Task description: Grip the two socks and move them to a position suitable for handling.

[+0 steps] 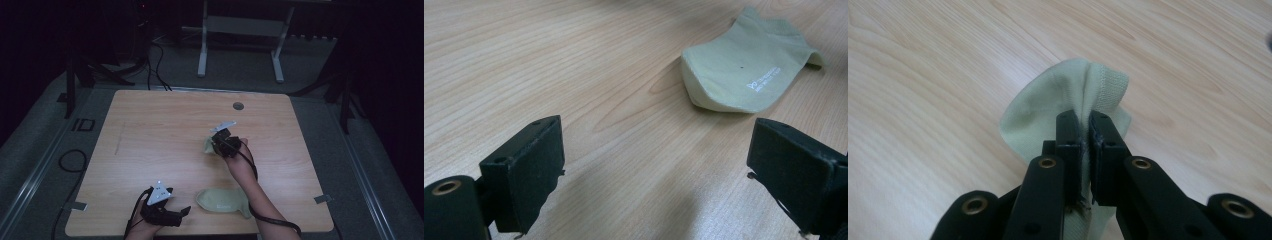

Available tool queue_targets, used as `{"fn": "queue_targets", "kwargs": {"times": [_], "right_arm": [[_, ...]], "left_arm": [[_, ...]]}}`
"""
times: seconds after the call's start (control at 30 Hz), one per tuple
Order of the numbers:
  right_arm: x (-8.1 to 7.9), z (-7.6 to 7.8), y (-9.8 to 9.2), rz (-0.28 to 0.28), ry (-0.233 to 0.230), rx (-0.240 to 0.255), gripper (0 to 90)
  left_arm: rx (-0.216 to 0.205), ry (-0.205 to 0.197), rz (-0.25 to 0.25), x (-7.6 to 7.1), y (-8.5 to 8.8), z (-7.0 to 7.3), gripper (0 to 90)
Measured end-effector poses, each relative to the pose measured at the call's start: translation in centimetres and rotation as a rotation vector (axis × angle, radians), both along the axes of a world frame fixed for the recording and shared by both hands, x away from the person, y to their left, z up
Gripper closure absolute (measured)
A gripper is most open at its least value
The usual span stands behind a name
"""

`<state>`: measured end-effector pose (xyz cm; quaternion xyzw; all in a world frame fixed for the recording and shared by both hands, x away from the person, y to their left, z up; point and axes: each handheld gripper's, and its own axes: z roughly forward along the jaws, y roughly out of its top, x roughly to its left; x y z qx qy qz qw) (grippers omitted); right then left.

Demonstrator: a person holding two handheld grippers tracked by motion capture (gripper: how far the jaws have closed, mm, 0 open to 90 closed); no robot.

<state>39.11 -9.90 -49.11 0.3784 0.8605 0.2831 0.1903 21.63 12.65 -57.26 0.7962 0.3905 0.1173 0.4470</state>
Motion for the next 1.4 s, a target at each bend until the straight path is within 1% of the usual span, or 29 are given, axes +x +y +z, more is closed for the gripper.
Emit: {"fn": "queue_targets", "kwargs": {"times": [0.07,0.1,0.2,0.27,0.37,0.47,0.5,0.53,0.57,0.6,0.67,0.7,0.73,0.77,0.8,0.83,0.87,0.9,0.93,0.97,1.0,1.03,1.1,1.13,1.17,1.23,1.27,1.33,1.4], "right_arm": [[-0.6,0.1,-1.0,-0.021,0.008,0.01,84.6],[-0.6,0.1,-1.0,-0.021,0.008,0.01,84.6],[-2.0,-0.3,-2.3,-0.049,0.014,0.032,84.5],[-2.9,-1.0,-2.5,-0.047,0.016,0.013,84.5],[-3.6,-2.4,-2.3,-0.026,0.035,-0.011,84.4],[-3.9,-3.4,-1.9,-0.024,0.053,-0.004,83.9],[-3.9,-3.4,-1.9,-0.024,0.053,-0.004,83.9],[-4.2,-4.4,-1.5,-0.03,0.068,-0.014,83.2],[-4.2,-4.4,-1.5,-0.03,0.068,-0.014,83.2],[-4.2,-5.1,-1.2,-0.039,0.071,-0.043,81.6],[-4.3,-5.6,-1.1,-0.033,0.069,-0.038,76.2],[-4.4,-5.6,-1.1,-0.02,0.074,-0.038,70.5],[-4.4,-5.6,-1.1,-0.02,0.074,-0.038,70.5],[-4.3,-5.5,-1.0,0.0,0.086,-0.036,65.7],[-4.4,-5.4,-0.9,0.012,0.092,-0.046,65.5],[-4.4,-5.1,-0.9,0.02,0.086,-0.057,65.1],[-4.4,-4.7,-1.1,0.032,0.077,-0.054,63.5],[-4.4,-3.5,-1.7,0.025,0.055,-0.024,63.0],[-4.3,-2.9,-2.1,0.028,0.047,0.001,63.0],[-4.2,-2.3,-2.6,0.029,0.037,0.016,63.1],[-4.0,-1.7,-3.0,0.03,0.025,0.024,63.2],[-4.0,-1.7,-3.0,0.03,0.025,0.024,63.2],[-3.5,-1.0,-3.7,0.044,0.019,0.028,64.4],[-3.3,-0.9,-3.9,0.049,0.024,0.018,65.0],[-3.1,-0.8,-4.0,0.061,0.027,0.013,65.0],[-2.7,-1.0,-4.1,0.085,0.037,0.02,65.0],[-2.5,-1.1,-4.0,0.095,0.048,0.02,64.7],[-2.3,-1.6,-3.9,0.117,0.055,0.023,63.2],[-2.2,-2.2,-3.8,0.123,0.07,0.012,61.5]], "left_arm": [[0.0,-0.004,-0.001,0.0,0.0,0.0,8.4],[0.0,-0.004,-0.001,0.0,0.0,0.0,8.5],[0.005,-0.007,-0.007,0.0,-0.2,0.0,9.1],[0.012,-0.01,-0.007,0.0,-0.2,0.0,9.6],[0.013,-0.01,-0.01,0.0,-0.4,0.0,9.6],[0.019,-0.016,-0.021,0.0,-0.5,0.0,10.8],[0.019,-0.016,-0.021,0.0,-0.5,0.0,10.8],[0.023,-0.015,-0.025,0.0,-0.5,0.0,11.0],[0.024,-0.016,-0.025,0.0,-0.5,0.0,11.0],[0.024,-0.018,-0.023,0.0,-0.5,0.0,11.1],[0.018,-0.019,-0.025,0.1,-0.4,0.1,14.3],[0.013,-0.028,-0.034,0.2,-0.4,0.1,14.4],[0.017,-0.027,-0.039,0.4,-0.4,0.2,14.4],[0.023,-0.026,-0.04,0.6,-0.4,0.3,14.6],[0.014,-0.026,-0.043,1.0,-0.3,0.5,16.3],[0.002,-0.02,-0.044,1.4,-0.2,0.7,19.2],[-0.005,-0.012,-0.043,1.8,-0.2,0.9,19.6],[-0.012,-0.008,-0.039,2.3,-0.2,1.1,22.1],[0.005,-0.004,-0.021,3.2,-0.5,1.6,25.5],[0.005,-0.004,-0.021,3.2,-0.5,1.6,31.5],[0.009,-0.014,-0.024,3.7,-0.6,1.8,35.7],[0.028,-0.024,-0.031,4.2,-0.8,2.0,35.7],[0.081,-0.032,-0.035,5.3,-1.5,2.3,52.8],[0.086,-0.021,-0.045,5.9,-1.9,2.4,57.5],[0.087,-0.007,-0.051,6.6,-2.3,2.4,59.3],[0.096,0.018,-0.041,7.8,-3.2,2.4,60.9],[0.106,0.019,-0.037,8.4,-3.7,2.4,60.5],[0.126,0.014,-0.045,9.4,-4.5,2.4,56.1],[0.127,0.016,-0.039,10.3,-5.2,2.3,52.5]]}}
